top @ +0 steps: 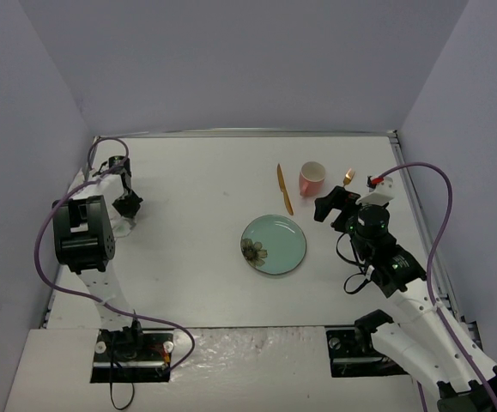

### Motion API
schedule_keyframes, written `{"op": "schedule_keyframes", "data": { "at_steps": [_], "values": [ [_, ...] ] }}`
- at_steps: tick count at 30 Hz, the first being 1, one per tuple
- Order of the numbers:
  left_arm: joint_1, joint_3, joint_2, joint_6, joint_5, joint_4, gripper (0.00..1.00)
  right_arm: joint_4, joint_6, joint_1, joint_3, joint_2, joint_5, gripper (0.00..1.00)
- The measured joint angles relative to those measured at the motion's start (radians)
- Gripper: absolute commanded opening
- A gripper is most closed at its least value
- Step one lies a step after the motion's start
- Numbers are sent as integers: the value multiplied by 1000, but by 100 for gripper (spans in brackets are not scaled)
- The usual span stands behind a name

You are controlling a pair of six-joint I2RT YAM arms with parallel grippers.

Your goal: Set the dinner table for one person

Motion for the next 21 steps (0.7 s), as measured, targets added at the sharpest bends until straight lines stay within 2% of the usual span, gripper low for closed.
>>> {"op": "schedule_keyframes", "data": {
  "at_steps": [4, 8, 10, 14, 19, 21],
  "values": [
    [1, 3, -7, 11, 20, -28, 0, 0, 1, 0, 0, -1, 0, 100],
    [3, 79, -32, 60, 47, -160, 0, 0, 0, 0, 0, -1, 0, 100],
    [5, 217, -51, 102, 55, -244, 0, 0, 0, 0, 0, -1, 0, 100],
    [5, 504, -137, 181, 53, -288, 0, 0, 0, 0, 0, 4, -2, 100],
    [5, 992, -164, 277, 61, -440, 0, 0, -2, 0, 1, 31, -8, 100],
    [6, 1124, -167, 302, 78, -481, 0, 0, -4, 0, 1, 44, -12, 100]
  ]
}}
